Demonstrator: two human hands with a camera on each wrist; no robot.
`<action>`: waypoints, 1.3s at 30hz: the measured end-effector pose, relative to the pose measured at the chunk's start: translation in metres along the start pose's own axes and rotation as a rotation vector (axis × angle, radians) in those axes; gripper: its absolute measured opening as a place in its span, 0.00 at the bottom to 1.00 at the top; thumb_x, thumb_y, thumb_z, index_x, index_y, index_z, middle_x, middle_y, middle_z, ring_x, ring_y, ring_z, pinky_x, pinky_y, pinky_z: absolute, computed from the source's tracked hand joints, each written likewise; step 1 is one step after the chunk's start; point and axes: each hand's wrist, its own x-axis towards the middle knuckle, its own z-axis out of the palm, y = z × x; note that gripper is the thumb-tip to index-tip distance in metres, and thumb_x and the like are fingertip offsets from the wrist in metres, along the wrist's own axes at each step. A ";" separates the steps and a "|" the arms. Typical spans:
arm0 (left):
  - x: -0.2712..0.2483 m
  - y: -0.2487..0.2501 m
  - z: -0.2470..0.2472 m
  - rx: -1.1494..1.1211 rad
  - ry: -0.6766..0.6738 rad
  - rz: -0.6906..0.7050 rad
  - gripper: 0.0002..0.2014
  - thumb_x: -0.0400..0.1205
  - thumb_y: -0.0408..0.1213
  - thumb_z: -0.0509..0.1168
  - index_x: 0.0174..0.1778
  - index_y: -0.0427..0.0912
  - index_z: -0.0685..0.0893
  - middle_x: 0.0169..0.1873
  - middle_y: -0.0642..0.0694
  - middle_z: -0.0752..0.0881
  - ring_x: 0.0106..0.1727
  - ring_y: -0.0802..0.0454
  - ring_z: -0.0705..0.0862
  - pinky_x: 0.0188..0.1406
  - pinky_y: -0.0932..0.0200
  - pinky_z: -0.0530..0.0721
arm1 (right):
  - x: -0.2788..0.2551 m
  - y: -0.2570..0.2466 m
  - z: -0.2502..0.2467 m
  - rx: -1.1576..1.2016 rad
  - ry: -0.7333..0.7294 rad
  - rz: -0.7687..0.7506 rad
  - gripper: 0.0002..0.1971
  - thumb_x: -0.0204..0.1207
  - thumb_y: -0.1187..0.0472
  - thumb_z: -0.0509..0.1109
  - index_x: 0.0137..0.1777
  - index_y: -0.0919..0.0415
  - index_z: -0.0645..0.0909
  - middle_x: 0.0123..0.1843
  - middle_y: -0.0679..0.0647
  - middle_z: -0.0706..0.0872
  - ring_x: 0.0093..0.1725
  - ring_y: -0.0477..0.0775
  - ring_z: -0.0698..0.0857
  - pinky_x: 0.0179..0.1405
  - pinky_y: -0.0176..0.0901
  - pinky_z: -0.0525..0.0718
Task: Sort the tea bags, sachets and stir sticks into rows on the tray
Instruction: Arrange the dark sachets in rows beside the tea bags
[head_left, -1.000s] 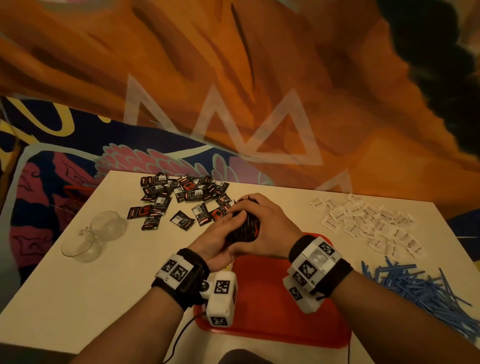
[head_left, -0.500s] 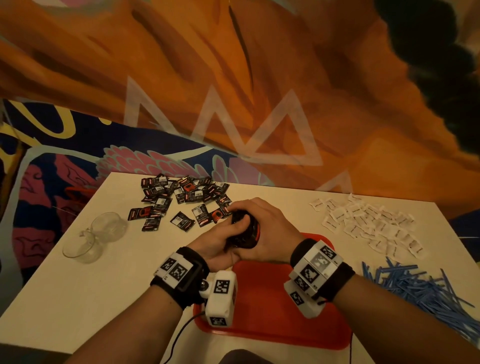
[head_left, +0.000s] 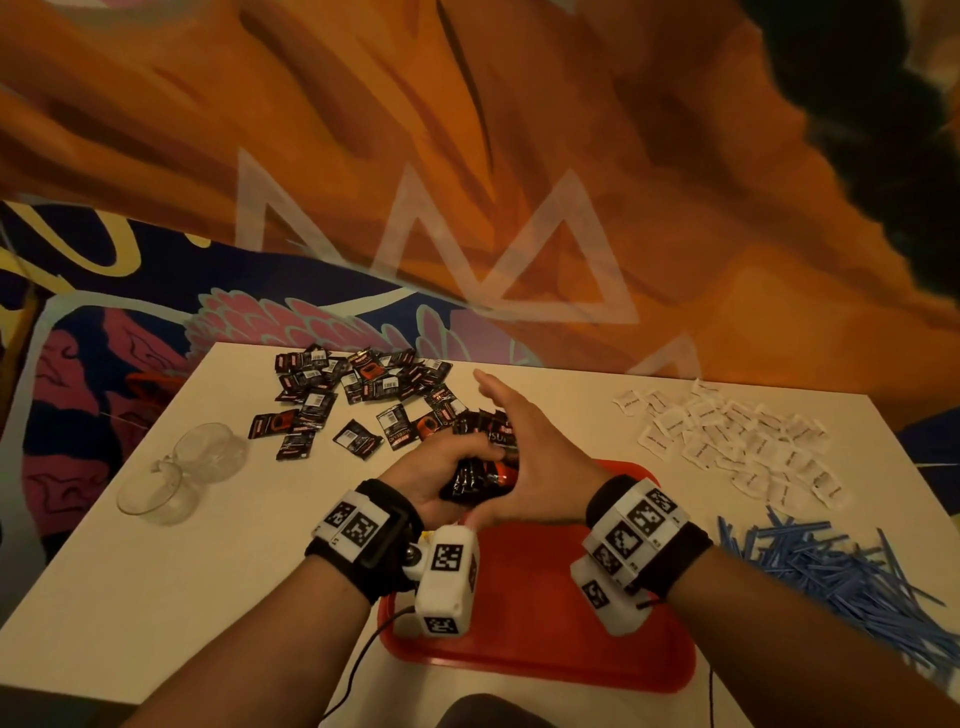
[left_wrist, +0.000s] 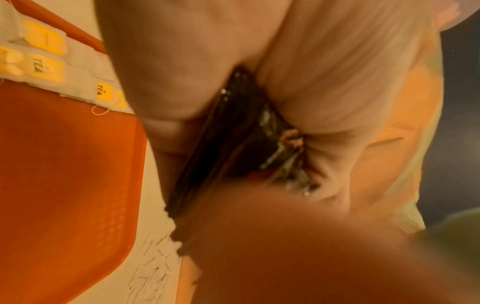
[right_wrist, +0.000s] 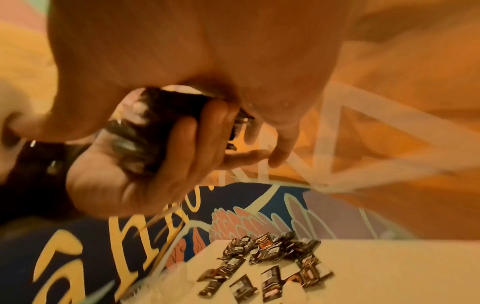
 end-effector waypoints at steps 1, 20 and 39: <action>0.001 -0.001 0.000 0.010 0.030 -0.003 0.12 0.81 0.23 0.60 0.57 0.30 0.83 0.40 0.36 0.89 0.38 0.45 0.90 0.35 0.54 0.89 | -0.001 0.004 0.001 0.105 0.052 0.029 0.65 0.51 0.38 0.86 0.82 0.32 0.45 0.84 0.43 0.58 0.81 0.43 0.59 0.77 0.46 0.66; 0.031 -0.034 0.008 0.008 0.444 0.161 0.18 0.80 0.26 0.69 0.66 0.24 0.81 0.53 0.26 0.86 0.51 0.33 0.88 0.53 0.41 0.87 | -0.023 0.055 0.007 0.679 0.173 0.407 0.07 0.68 0.75 0.79 0.41 0.66 0.86 0.30 0.52 0.90 0.30 0.46 0.89 0.32 0.34 0.85; 0.036 -0.064 -0.096 -0.196 0.636 -0.107 0.12 0.83 0.31 0.65 0.59 0.32 0.85 0.41 0.38 0.90 0.36 0.47 0.90 0.33 0.53 0.90 | 0.034 0.158 0.072 0.374 0.272 0.797 0.10 0.74 0.58 0.77 0.54 0.58 0.90 0.46 0.50 0.89 0.45 0.48 0.85 0.49 0.44 0.85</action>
